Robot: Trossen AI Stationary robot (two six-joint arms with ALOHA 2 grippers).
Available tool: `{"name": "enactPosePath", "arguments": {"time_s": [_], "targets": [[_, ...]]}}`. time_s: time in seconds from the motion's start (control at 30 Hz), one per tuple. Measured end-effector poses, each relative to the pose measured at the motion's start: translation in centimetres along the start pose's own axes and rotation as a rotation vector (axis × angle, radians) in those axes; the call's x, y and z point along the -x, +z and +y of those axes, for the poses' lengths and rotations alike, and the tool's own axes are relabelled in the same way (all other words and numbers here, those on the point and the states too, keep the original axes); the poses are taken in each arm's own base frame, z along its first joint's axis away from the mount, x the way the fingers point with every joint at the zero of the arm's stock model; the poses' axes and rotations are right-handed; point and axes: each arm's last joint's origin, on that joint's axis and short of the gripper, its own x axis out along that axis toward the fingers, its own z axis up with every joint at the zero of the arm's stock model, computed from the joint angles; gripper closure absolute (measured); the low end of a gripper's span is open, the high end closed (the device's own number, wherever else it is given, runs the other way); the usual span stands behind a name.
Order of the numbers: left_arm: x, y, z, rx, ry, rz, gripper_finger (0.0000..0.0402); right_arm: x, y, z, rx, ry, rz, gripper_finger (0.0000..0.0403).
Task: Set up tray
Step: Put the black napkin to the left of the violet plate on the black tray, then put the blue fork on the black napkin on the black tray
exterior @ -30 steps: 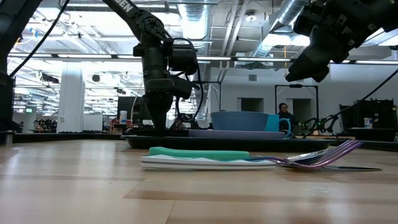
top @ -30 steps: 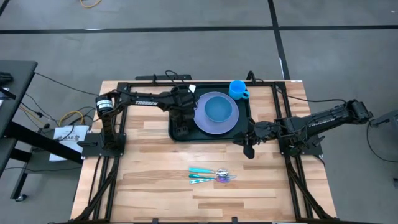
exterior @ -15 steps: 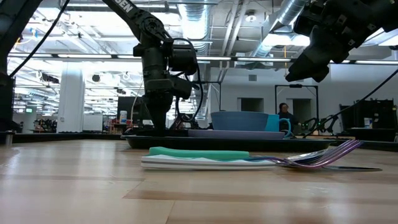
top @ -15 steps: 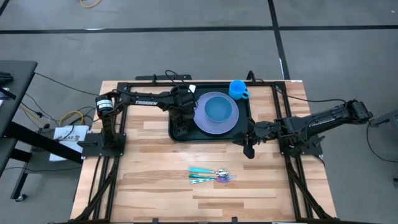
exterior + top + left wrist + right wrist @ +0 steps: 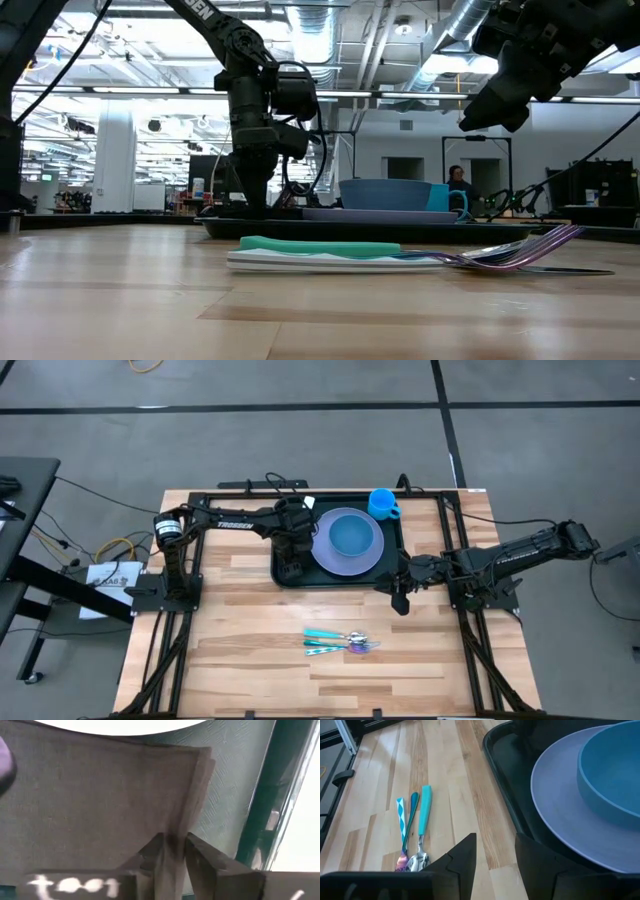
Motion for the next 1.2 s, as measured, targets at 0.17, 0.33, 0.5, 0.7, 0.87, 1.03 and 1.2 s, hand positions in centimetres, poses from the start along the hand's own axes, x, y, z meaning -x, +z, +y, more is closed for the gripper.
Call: {"name": "enactPosePath", "arguments": {"time_s": [0.17, 0.33, 0.5, 0.7, 0.87, 1.03, 1.2], "targets": [[0.0, 0.0, 0.0, 0.004, -0.003, 0.001, 0.0312, 0.0, 0.0, 0.0, 0.0, 0.0, 0.0, 0.0276], [0.0, -0.2, 0.0, 0.008, -0.006, 0.022, 0.0285, 0.0, 0.0, 0.0, 0.0, 0.0, 0.0, 0.0276], [0.0, -0.3, 0.0, 0.009, -0.008, 0.028, 0.0268, 0.0, 0.0, 0.0, 0.0, 0.0, 0.0, 0.0276], [0.8, -0.4, -0.2, 0.005, -0.014, 0.085, 0.0267, 0.0, 0.0, 0.0, 0.0, 0.0, 0.0, 0.0276], [2.8, 0.2, -0.6, 0.012, -0.05, 0.137, 0.0267, 0.0, 0.0, 0.0, 0.0, 0.0, 0.0, 0.0276], [4.5, 1.3, -1.8, 0.007, -0.154, 0.113, 0.0267, 0.0, 0.0, 0.0, 0.0, 0.0, 0.0, 0.0276], [4.8, 2.3, -4.8, -0.052, -0.245, 0.055, 0.0267, 0.0, 0.0, 0.0, 0.001, 0.0, 0.0, 0.0276]]}}
